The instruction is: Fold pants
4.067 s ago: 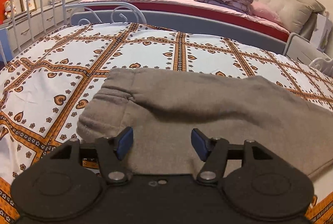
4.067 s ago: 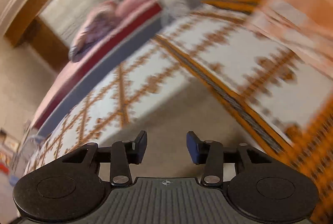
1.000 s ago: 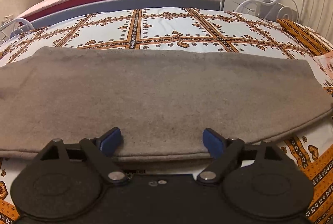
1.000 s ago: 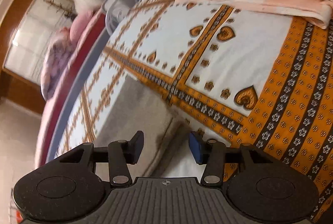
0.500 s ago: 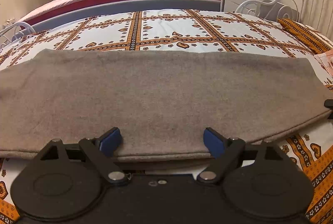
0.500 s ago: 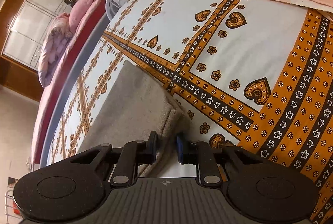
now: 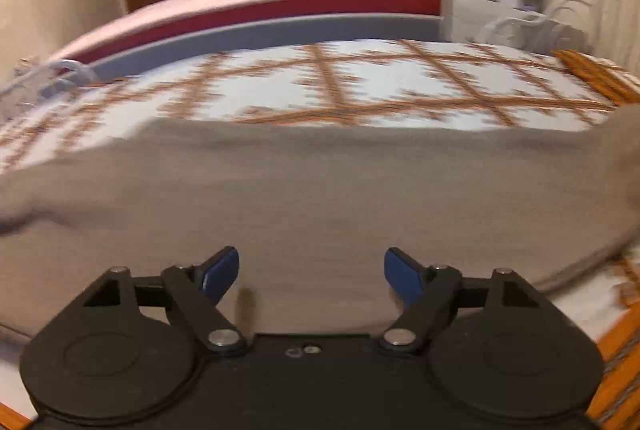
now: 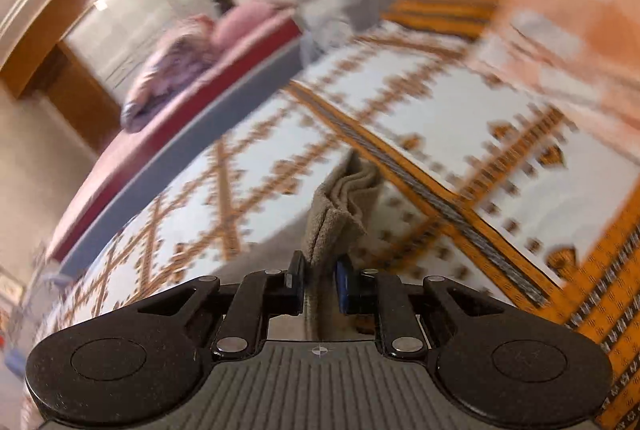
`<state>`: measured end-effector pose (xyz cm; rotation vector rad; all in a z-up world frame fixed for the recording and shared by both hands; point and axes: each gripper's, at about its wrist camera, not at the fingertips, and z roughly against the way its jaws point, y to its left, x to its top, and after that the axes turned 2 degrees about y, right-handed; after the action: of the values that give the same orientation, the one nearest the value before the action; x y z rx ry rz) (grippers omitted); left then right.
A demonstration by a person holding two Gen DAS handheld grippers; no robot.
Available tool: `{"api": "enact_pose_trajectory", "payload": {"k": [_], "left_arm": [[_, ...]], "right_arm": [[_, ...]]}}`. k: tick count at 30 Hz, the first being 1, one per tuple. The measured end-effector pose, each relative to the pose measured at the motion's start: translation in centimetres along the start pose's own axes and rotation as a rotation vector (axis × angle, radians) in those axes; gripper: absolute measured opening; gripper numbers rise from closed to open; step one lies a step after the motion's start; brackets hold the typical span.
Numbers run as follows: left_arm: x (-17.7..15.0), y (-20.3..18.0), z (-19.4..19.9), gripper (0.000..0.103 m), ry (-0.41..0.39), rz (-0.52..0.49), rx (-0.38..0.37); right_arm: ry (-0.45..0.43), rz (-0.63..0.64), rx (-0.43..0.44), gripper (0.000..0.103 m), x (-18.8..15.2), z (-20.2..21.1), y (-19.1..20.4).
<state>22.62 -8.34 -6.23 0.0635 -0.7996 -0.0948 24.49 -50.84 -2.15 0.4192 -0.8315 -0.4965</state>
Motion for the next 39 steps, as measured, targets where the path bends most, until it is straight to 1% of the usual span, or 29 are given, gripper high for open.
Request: {"api": "enact_pose_trajectory", "payload": {"k": [3,6,7,8,9,12,15,18,21,24,25,27,29,31,33,37,38,39], "left_arm": [[0.4,7.7,0.4,0.075,-0.001,0.019,0.094],[0.6,16.1,1.5,0.083,0.002,0.082,0.168],[0.7,18.7,2.0,0.088,0.003,0.105,0.179],[0.5,20.8,2.5,0.092,0.001,0.131,0.194],[0.3,23.1,3.2,0.093,-0.007,0.169,0.205],[-0.4,27.2,4.4,0.095,-0.031,0.253,0.205],[-1.2,29.2,4.7,0.096,-0.035,0.315,0.196],[-1.5,30.4,5.3,0.096,-0.045,0.365,0.173],[-2.0,31.3,5.7,0.096,-0.050,0.373,0.165],[-2.7,32.6,5.3,0.096,-0.032,0.388,0.167],[-2.9,33.0,5.2,0.096,-0.026,0.399,0.171],[-3.3,33.9,5.3,0.096,-0.022,0.438,0.168],[-3.6,34.6,5.3,0.096,-0.018,0.474,0.161],[-3.9,35.1,5.4,0.096,-0.014,0.501,0.154],[-4.1,35.4,5.5,0.096,-0.014,0.509,0.161],[-4.1,35.8,5.6,0.096,-0.022,0.529,0.164],[-4.1,35.8,5.5,0.096,-0.021,0.534,0.162],[-4.1,35.7,5.5,0.096,-0.018,0.538,0.157]], "right_arm": [[-0.017,0.072,0.038,0.016,-0.4,0.0,3.7],[-0.019,0.131,0.076,0.016,-1.0,-0.5,7.2],[-0.020,0.151,0.085,0.016,-1.3,-0.8,8.4],[-0.018,0.174,0.092,0.016,-1.7,-1.2,9.5],[-0.012,0.195,0.103,0.016,-2.0,-1.6,10.6],[0.002,0.263,0.133,0.016,-3.4,-2.8,13.8],[0.031,0.325,0.187,0.016,-5.7,-4.2,17.2],[0.078,0.388,0.253,0.016,-8.9,-5.7,21.5],[0.141,0.451,0.329,0.016,-12.7,-7.6,25.7],[0.202,0.509,0.403,0.016,-16.8,-9.2,29.1],[0.226,0.538,0.422,0.016,-18.7,-9.6,30.1],[0.282,0.582,0.432,0.016,-21.8,-10.5,31.0],[0.311,0.649,0.404,0.016,-24.6,-11.2,31.4],[0.300,0.678,0.396,0.016,-25.7,-11.5,31.1],[0.277,0.690,0.403,0.016,-25.4,-11.3,31.1],[0.155,0.650,0.453,0.016,-23.5,-8.7,31.2],[0.145,0.653,0.466,0.016,-23.4,-8.3,31.3],[0.161,0.675,0.473,0.016,-23.6,-8.2,31.5]]}}
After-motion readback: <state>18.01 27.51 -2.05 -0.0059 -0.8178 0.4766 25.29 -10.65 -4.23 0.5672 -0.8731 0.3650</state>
